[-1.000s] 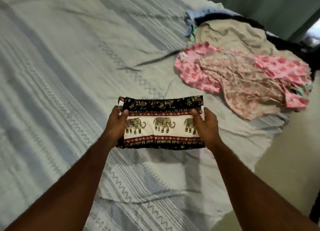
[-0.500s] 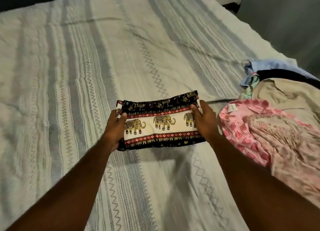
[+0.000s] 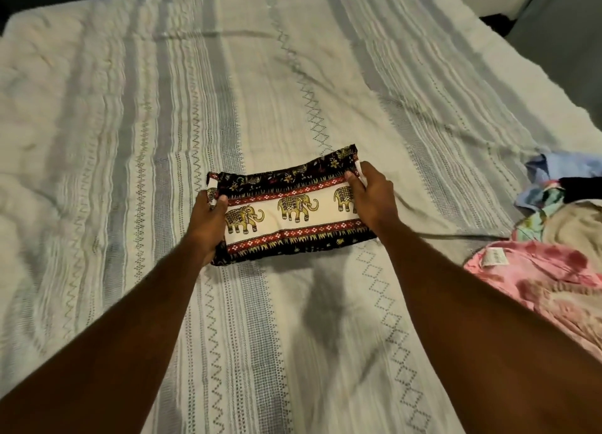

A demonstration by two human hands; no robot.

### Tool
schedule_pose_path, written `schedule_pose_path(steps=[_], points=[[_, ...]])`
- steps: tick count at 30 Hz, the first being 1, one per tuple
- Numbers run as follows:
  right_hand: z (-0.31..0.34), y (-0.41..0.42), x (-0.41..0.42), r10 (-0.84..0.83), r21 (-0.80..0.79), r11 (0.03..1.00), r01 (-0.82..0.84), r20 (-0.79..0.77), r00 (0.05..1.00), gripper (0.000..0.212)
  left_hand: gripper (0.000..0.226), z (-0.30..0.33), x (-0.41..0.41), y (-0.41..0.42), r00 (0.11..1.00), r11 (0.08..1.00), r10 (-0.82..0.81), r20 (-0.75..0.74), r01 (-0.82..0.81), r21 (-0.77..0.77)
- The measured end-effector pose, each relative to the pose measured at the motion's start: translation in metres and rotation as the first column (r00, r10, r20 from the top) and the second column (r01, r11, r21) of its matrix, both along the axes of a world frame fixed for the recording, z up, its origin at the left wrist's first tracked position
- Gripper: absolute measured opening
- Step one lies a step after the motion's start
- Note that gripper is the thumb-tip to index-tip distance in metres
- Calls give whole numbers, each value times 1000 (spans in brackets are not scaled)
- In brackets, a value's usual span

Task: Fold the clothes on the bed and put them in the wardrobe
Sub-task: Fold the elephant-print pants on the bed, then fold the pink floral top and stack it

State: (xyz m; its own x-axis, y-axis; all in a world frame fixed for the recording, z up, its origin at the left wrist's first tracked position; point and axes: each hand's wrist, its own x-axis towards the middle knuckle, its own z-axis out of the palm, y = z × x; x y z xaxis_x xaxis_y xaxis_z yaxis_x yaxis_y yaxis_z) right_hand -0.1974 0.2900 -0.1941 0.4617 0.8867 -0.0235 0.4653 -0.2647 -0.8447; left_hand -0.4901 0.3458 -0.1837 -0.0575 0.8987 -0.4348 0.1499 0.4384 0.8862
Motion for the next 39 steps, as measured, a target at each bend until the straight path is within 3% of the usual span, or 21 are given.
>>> schedule_pose_path(steps=[6, 8, 12, 14, 17, 20, 25, 29, 33, 35, 37, 39], points=[[-11, 49, -11, 1, 9, 1000, -1, -19, 1000, 21, 17, -7, -11, 48, 996, 999, -17, -83, 20, 33], [-21, 54, -13, 13, -80, 997, -17, -42, 999, 22, 21, -17, -16, 55, 986, 997, -52, -160, 60, 43], [-46, 43, -15, 116, -416, 901, -118, -29, 993, 60, 56, -45, -41, 48, 968, 993, -98, -230, 80, -85], [-58, 29, -18, 139, -453, 882, -132, -18, 990, 60, 63, -56, -49, 36, 948, 994, -90, -304, 65, -89], [-61, 6, -19, 88, -400, 912, -90, -25, 996, 53, 52, -52, -39, 13, 891, 990, -92, -445, 131, 58], [-55, -23, -14, 35, -389, 921, -36, -10, 999, 48, 45, -44, -9, -14, 753, 916, -147, -641, 349, 200], [-43, -90, 0, -25, -358, 933, 27, 11, 1000, 40, 22, -31, 74, -62, 724, 811, -388, -570, 562, 163], [-38, -164, 45, -86, -368, 923, 110, 81, 993, 30, 20, -27, 165, -119, 697, 739, -568, -437, 666, 102], [-34, -240, 104, -77, -432, 856, 285, 438, 896, 26, 18, -30, 235, -179, 597, 619, -715, -363, 782, 67], [-31, -275, 135, -165, -400, 813, 423, 539, 826, 32, 18, -32, 263, -205, 545, 563, -763, -349, 824, 56], [-32, -312, 165, -254, -417, 754, 507, 527, 811, 39, 18, -34, 289, -232, 486, 505, -802, -349, 862, 42], [-36, -339, 187, -300, -481, 737, 474, 396, 868, 52, 18, -36, 308, -254, 426, 447, -832, -356, 894, 26]])
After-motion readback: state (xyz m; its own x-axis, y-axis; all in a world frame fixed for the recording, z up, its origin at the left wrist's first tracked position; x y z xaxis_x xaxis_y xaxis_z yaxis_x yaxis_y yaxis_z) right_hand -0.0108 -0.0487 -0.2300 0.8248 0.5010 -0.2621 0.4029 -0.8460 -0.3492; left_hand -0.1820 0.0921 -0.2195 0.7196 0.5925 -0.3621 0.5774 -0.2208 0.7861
